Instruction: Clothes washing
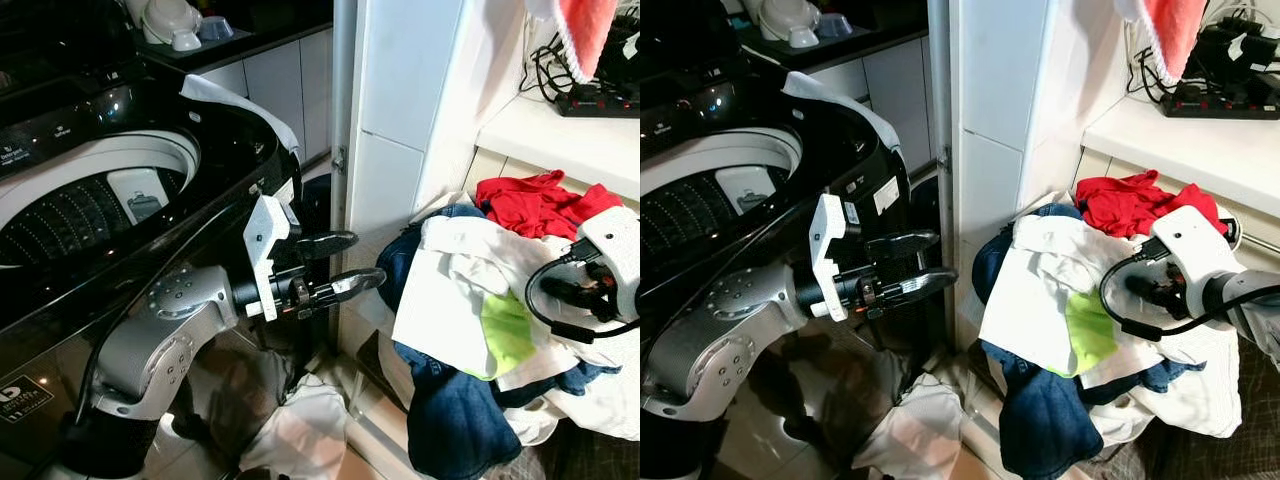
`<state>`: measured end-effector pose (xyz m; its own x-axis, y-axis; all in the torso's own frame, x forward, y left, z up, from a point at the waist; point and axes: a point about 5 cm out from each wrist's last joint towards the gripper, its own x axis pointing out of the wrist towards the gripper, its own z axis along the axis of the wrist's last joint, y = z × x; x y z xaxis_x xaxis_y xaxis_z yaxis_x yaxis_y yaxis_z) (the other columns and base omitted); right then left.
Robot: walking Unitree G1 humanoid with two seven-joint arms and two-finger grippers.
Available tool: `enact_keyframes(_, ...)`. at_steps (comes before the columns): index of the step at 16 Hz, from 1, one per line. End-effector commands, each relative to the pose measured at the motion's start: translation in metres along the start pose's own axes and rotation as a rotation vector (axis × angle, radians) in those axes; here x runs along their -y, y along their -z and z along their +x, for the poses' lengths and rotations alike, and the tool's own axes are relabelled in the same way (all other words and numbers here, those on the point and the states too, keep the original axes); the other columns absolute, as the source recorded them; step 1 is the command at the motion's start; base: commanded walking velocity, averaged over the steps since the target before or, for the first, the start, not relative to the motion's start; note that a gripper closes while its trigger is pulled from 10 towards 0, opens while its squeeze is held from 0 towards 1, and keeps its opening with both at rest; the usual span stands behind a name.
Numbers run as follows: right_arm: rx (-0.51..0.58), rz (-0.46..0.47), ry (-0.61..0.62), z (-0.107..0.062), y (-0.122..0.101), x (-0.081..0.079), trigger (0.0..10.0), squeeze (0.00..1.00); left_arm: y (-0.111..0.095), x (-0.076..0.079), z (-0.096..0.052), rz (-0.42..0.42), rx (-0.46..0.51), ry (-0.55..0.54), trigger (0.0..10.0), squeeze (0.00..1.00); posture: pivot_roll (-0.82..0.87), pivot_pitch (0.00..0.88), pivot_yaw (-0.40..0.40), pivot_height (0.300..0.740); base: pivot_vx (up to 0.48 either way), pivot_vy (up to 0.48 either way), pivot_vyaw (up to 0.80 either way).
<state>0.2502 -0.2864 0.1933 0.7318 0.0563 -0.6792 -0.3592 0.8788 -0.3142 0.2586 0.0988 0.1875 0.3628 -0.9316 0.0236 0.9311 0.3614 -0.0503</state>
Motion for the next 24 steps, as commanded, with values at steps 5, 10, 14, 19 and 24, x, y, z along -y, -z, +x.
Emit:
enact_keyframes(5,0.146,0.127,-0.043,-0.007,-0.015,0.005,0.0,0.00,-0.008,-0.004,-0.004,0.022,0.010,-0.035,10.0,0.00,0.02,0.000,0.040,0.740,0.000,0.000,0.00)
enact_keyframes(10,0.548,0.264,-0.219,-0.043,-0.078,0.002,0.0,0.00,-0.035,-0.023,0.001,0.080,0.125,-0.172,10.0,0.00,0.00,0.000,0.053,0.740,0.000,0.000,0.00)
enact_keyframes(14,0.951,0.370,-0.513,-0.068,-0.159,-0.018,0.0,0.00,-0.095,-0.041,0.016,0.125,0.405,-0.287,10.0,1.00,0.00,0.000,0.041,0.740,0.000,0.000,0.00)
enact_keyframes(19,0.906,0.337,-0.544,-0.057,-0.182,-0.047,0.0,0.00,-0.083,-0.026,0.046,0.137,0.321,-0.197,10.0,1.00,0.01,0.000,0.023,0.740,0.000,0.000,0.00)
enact_keyframes(24,0.574,0.136,-0.167,-0.048,-0.119,-0.005,10.0,1.00,-0.039,-0.037,0.009,0.192,0.076,-0.262,10.0,0.00,0.00,0.000,0.032,0.740,0.000,0.000,0.00)
